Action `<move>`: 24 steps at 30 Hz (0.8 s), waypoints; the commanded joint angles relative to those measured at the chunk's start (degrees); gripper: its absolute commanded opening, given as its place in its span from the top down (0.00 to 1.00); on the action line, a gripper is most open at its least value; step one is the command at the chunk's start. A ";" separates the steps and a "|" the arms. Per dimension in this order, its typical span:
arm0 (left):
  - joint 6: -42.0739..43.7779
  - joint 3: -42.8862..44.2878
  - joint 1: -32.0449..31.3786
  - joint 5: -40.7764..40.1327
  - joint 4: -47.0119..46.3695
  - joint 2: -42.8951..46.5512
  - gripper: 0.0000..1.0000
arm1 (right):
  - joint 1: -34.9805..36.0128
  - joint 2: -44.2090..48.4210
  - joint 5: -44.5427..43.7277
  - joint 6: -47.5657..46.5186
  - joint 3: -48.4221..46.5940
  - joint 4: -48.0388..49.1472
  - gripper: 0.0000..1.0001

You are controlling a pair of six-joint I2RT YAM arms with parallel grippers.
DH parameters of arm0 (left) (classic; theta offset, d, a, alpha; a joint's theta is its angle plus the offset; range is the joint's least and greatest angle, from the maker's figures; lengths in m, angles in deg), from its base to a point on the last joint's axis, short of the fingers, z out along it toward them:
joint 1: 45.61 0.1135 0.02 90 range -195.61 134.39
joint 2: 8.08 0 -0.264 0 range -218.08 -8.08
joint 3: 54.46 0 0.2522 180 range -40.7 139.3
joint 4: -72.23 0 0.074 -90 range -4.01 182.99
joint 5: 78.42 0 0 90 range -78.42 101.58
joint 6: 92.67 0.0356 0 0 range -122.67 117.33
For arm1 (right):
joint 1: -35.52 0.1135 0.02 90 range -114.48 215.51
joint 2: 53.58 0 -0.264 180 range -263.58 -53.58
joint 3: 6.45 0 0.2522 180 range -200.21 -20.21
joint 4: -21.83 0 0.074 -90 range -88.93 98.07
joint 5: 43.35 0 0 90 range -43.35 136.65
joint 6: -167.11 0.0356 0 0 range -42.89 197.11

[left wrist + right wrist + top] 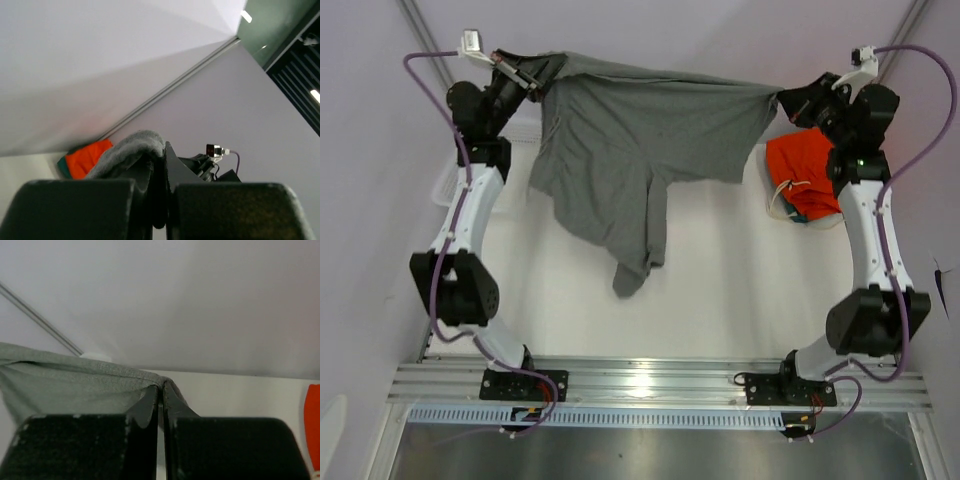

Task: Fold and stack the shorts
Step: Flatten the shorts out

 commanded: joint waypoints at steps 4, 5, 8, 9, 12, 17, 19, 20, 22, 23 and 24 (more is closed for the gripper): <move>-0.94 23.22 0.08 -0.38 0.38 -11.86 0.99 | -1.44 -8.98 4.47 3.96 -19.05 5.08 1.00; -1.38 25.41 0.08 -0.12 -0.05 -13.62 0.99 | -1.35 -9.43 4.74 4.14 -19.07 5.61 1.00; -2.52 15.41 0.08 1.99 -8.29 -12.25 0.99 | -1.35 -8.21 5.63 4.84 -11.54 10.08 1.00; -2.35 11.59 -1.66 2.61 -13.97 -10.84 0.99 | -1.35 -7.33 5.37 5.10 -8.12 11.40 1.00; 1.24 -12.31 -2.99 1.57 -24.62 -3.81 0.99 | -1.53 -3.73 4.58 6.25 8.22 18.07 1.00; 3.98 -44.49 -4.93 -0.56 -38.95 -1.50 0.99 | -1.70 -0.65 1.68 6.69 31.75 18.70 1.00; 3.46 -57.50 -6.68 -0.99 -48.89 -2.12 0.99 | -2.14 1.01 0.27 6.43 38.03 18.45 1.00; 3.63 -60.41 -7.38 -2.04 -52.92 -2.38 0.99 | -2.14 3.46 -1.04 6.08 40.84 17.75 1.00; 4.24 -69.82 -9.49 -2.75 -61.38 -2.65 0.99 | -2.14 6.20 -5.08 4.59 48.06 15.29 1.00; 4.85 -71.67 -10.11 -2.92 -63.58 -2.22 0.99 | -2.05 7.69 -6.58 3.97 50.08 14.50 1.00; 6.08 -76.47 -11.42 -3.36 -63.60 -1.08 0.99 | -2.14 11.01 -8.77 3.36 53.41 13.36 1.00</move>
